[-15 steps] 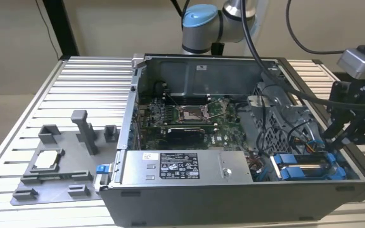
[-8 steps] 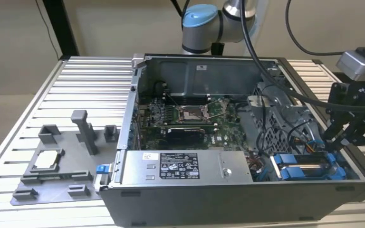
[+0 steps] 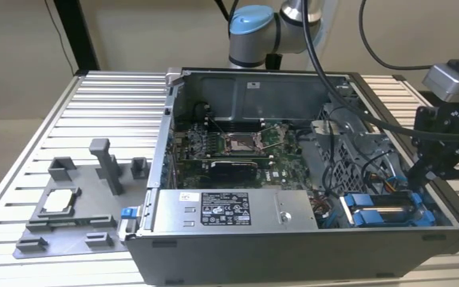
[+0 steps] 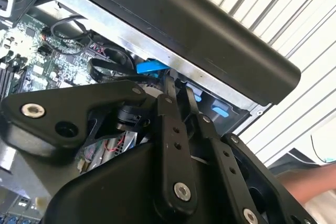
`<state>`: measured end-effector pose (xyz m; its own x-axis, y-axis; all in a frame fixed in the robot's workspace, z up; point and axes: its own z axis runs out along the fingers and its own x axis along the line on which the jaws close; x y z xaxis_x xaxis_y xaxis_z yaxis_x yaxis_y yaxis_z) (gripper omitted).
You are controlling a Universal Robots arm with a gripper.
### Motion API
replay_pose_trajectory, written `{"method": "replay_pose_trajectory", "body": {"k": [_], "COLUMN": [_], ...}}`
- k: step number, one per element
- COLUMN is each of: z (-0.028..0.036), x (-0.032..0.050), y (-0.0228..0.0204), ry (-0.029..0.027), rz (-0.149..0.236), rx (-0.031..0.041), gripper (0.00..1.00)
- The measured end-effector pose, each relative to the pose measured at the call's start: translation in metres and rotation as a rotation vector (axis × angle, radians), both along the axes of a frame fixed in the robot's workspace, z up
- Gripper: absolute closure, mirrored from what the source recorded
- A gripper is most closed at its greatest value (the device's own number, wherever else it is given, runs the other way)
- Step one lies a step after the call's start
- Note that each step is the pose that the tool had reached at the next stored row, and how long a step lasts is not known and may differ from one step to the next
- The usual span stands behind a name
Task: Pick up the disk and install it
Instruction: 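Insert the second disk wire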
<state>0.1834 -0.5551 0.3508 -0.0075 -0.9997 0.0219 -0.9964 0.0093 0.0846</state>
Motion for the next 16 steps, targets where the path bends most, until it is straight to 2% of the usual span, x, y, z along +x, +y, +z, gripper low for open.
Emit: {"method": "replay_pose_trajectory", "body": {"k": [6,16], "z": [0.0007,0.0016], "x": [-0.0038,-0.0331], "y": [0.0000,0.0001], "ry": [0.0001,0.0000], "rz": [0.000,-0.002], "rx": [0.0002,0.0001], "gripper": [1.00,1.00]}}
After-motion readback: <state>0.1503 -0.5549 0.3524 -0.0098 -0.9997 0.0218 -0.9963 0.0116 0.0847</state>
